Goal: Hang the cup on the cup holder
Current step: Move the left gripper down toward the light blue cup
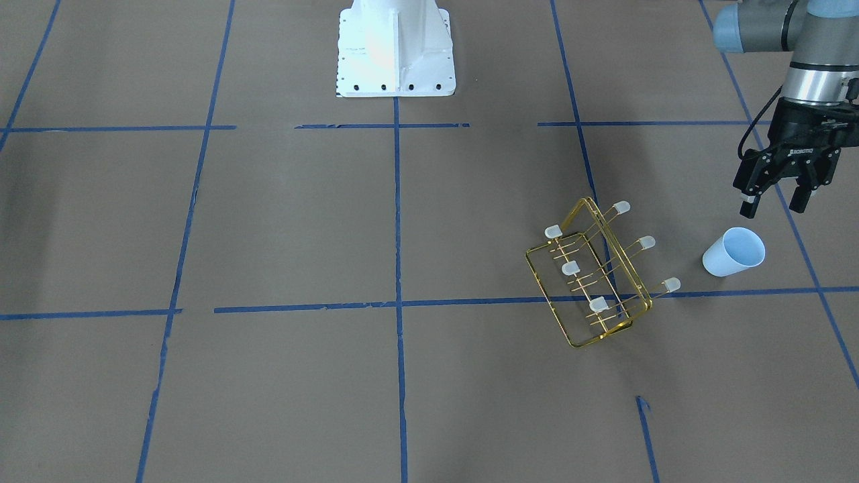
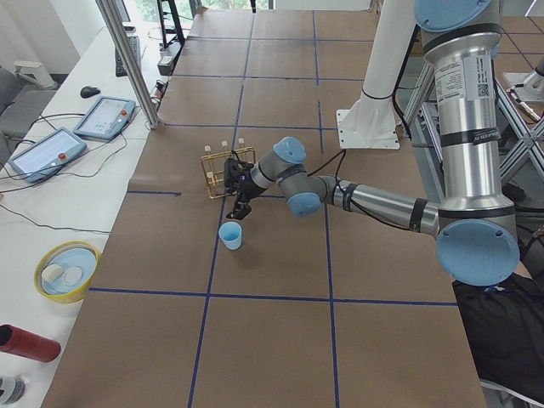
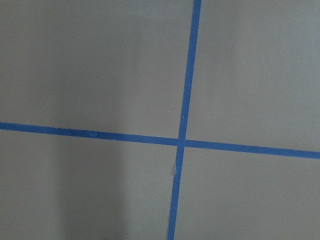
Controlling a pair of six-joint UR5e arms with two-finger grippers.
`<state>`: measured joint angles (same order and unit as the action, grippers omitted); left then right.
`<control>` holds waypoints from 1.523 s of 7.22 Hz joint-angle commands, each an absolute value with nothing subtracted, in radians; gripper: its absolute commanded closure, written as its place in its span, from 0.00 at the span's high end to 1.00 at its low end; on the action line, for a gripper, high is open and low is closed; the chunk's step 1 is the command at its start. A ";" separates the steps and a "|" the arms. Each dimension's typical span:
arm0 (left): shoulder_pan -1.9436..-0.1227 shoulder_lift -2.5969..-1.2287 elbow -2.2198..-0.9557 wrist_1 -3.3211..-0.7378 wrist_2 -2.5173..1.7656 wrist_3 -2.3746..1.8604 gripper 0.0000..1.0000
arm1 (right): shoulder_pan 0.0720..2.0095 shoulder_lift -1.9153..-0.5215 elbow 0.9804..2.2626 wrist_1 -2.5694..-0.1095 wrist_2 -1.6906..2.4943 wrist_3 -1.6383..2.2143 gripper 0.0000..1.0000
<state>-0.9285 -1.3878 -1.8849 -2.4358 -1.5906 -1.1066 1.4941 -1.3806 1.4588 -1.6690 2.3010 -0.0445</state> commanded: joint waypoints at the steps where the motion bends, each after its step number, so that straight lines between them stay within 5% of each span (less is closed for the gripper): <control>1: -0.841 -1.374 -1.826 -2.543 -1.414 -1.167 1.00 | 1.494 -1.381 1.459 -1.669 2.301 -0.044 1.00; 11: -0.517 -1.359 -1.588 -2.798 -0.778 -1.238 1.00 | 1.494 -1.381 1.459 -1.669 2.301 -0.044 1.00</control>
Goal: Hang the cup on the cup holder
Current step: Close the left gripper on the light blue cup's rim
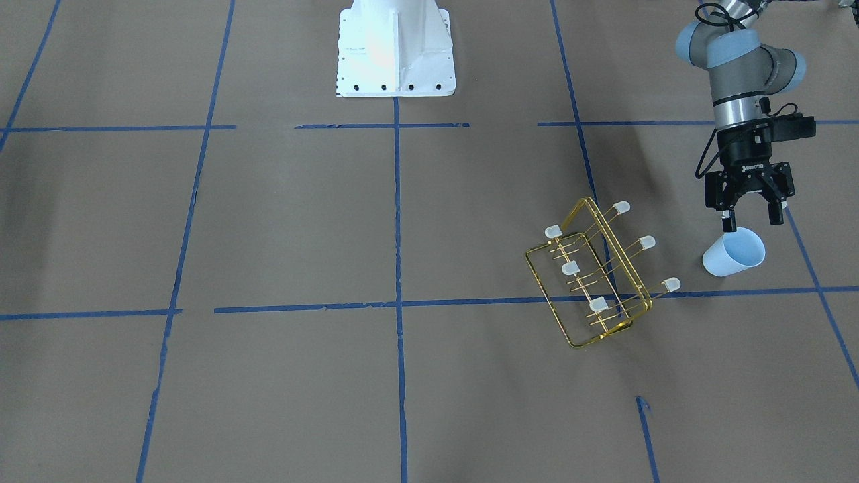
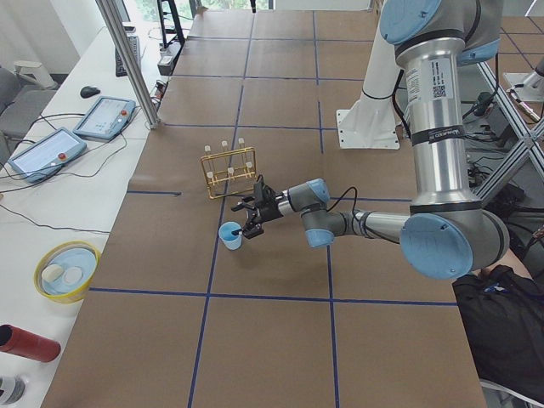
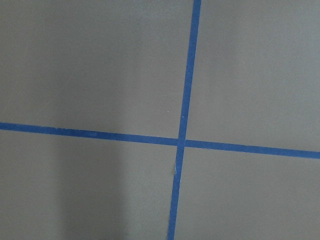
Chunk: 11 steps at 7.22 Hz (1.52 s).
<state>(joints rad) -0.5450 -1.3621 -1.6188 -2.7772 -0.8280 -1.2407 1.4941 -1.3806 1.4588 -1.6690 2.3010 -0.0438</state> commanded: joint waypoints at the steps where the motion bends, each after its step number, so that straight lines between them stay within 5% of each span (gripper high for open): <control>1: -0.505 -1.361 -1.572 -2.798 -0.772 -1.238 1.00 | 1.494 -1.381 1.459 -1.669 2.301 -0.044 1.00; 11: -0.482 -1.457 -1.425 -2.847 -0.745 -1.241 1.00 | 1.494 -1.381 1.459 -1.669 2.301 -0.044 1.00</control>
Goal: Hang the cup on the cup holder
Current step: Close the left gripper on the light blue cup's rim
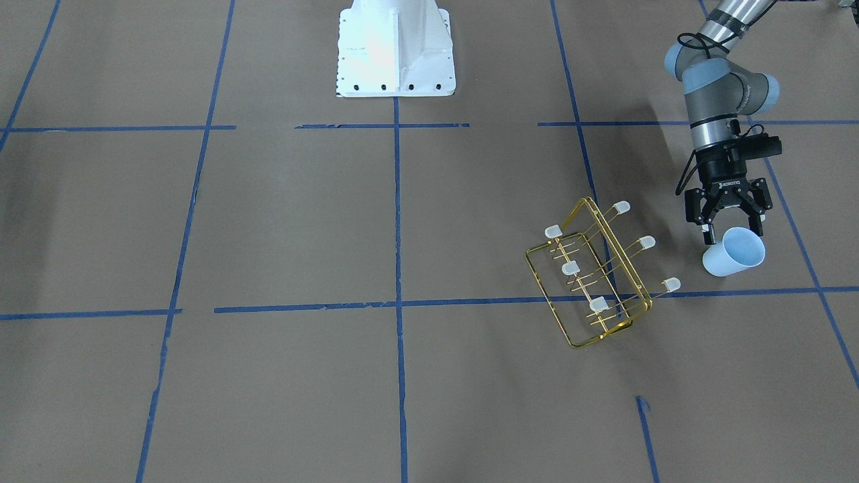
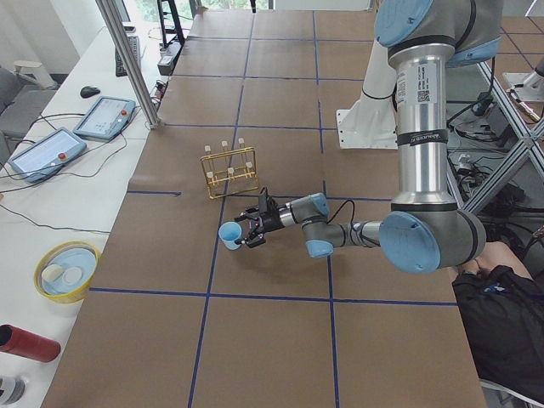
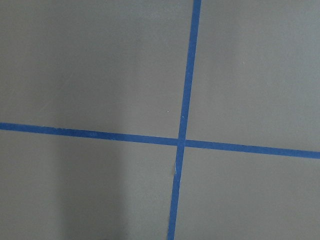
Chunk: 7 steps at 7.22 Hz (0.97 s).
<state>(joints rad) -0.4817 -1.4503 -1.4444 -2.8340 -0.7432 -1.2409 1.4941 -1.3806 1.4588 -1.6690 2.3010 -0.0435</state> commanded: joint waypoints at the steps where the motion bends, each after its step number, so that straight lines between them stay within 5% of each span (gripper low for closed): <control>1: -0.482 -1.463 -1.417 -2.852 -0.753 -1.241 1.00 | 1.494 -1.381 1.459 -1.669 2.301 -0.044 1.00; 7: -0.586 -1.538 -1.318 -2.862 -0.862 -1.241 1.00 | 1.494 -1.381 1.459 -1.669 2.301 -0.044 1.00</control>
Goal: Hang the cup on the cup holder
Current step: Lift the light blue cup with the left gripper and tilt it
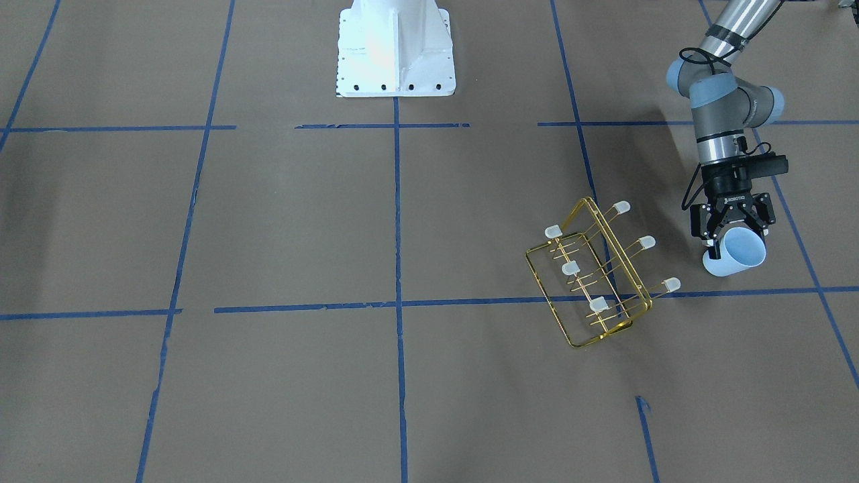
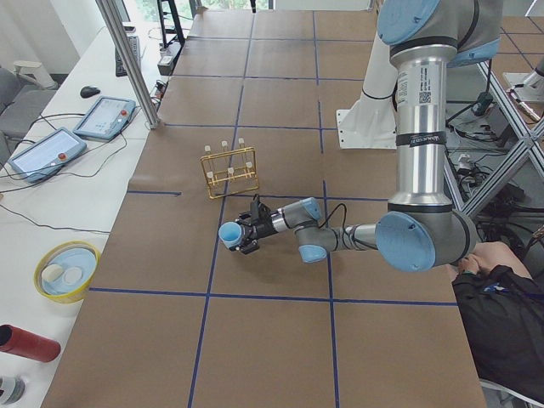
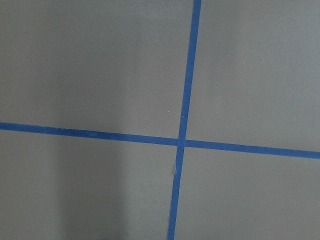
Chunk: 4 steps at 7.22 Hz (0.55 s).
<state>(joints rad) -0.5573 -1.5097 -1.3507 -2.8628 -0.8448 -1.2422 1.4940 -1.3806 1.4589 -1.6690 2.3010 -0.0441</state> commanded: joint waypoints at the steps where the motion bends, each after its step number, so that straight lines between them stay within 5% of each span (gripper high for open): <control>1: -0.589 -1.557 -1.299 -2.862 -0.864 -1.243 1.00 | 1.494 -1.381 1.459 -1.669 2.301 -0.044 1.00; 4: -0.604 -1.563 -1.293 -2.862 -0.914 -1.243 1.00 | 1.494 -1.381 1.459 -1.669 2.301 -0.044 1.00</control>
<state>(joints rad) -0.5986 -1.5604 -1.2956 -2.8624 -0.8953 -1.2425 1.4941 -1.3806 1.4588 -1.6690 2.3010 -0.0445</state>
